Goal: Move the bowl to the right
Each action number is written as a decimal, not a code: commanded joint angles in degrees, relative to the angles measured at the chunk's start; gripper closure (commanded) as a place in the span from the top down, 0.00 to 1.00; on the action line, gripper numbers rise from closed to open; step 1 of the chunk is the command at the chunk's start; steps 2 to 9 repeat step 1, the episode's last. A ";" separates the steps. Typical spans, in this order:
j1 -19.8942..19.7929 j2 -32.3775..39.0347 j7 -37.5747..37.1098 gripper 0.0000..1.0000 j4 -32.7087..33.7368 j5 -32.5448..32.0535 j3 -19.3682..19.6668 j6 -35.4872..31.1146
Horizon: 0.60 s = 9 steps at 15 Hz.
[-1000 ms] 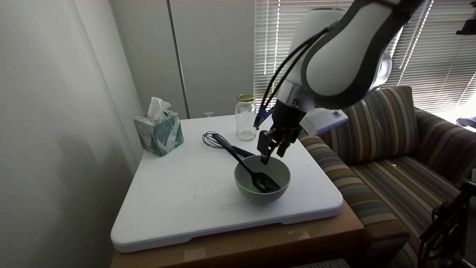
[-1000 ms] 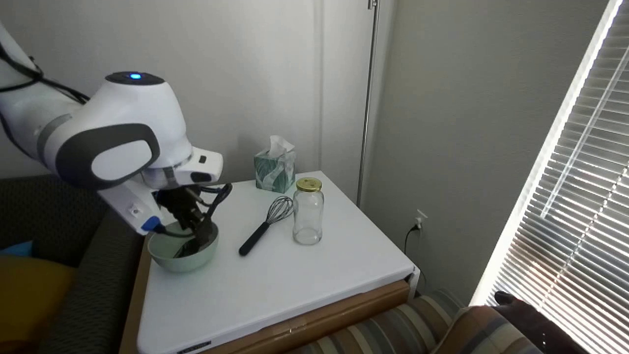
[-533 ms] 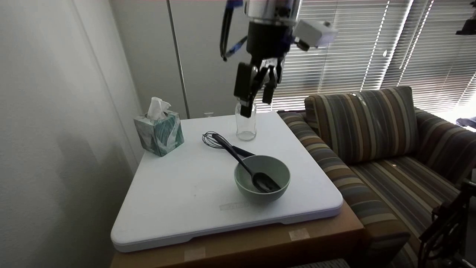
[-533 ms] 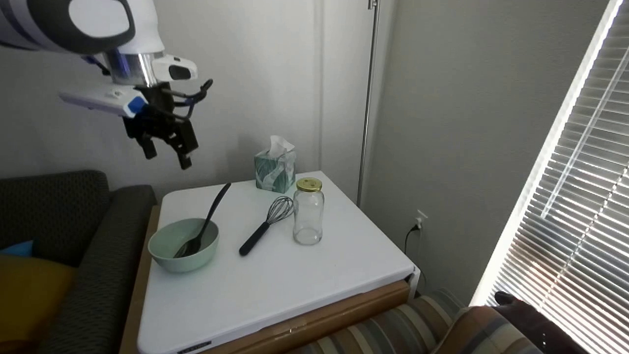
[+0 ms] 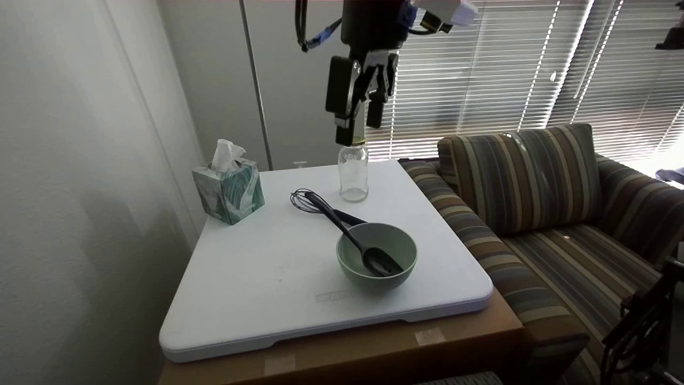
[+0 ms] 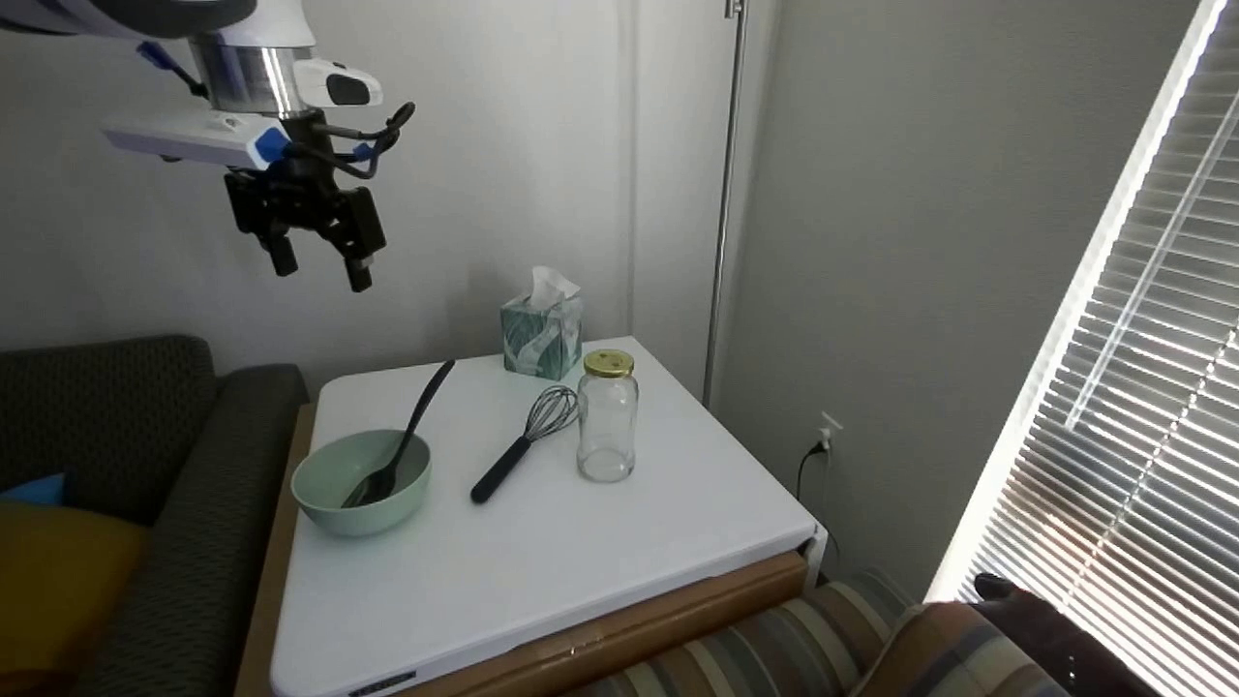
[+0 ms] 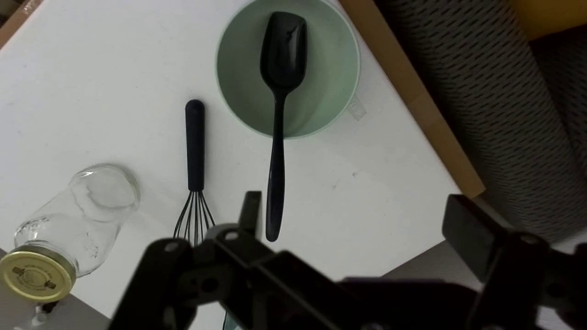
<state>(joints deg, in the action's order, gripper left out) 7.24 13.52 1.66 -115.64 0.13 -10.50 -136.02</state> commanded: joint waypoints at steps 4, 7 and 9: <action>0.65 0.06 0.14 1.00 0.09 0.22 0.66 0.11; 0.65 0.06 0.14 1.00 0.09 0.22 0.66 0.11; 0.65 0.06 0.14 1.00 0.09 0.22 0.66 0.11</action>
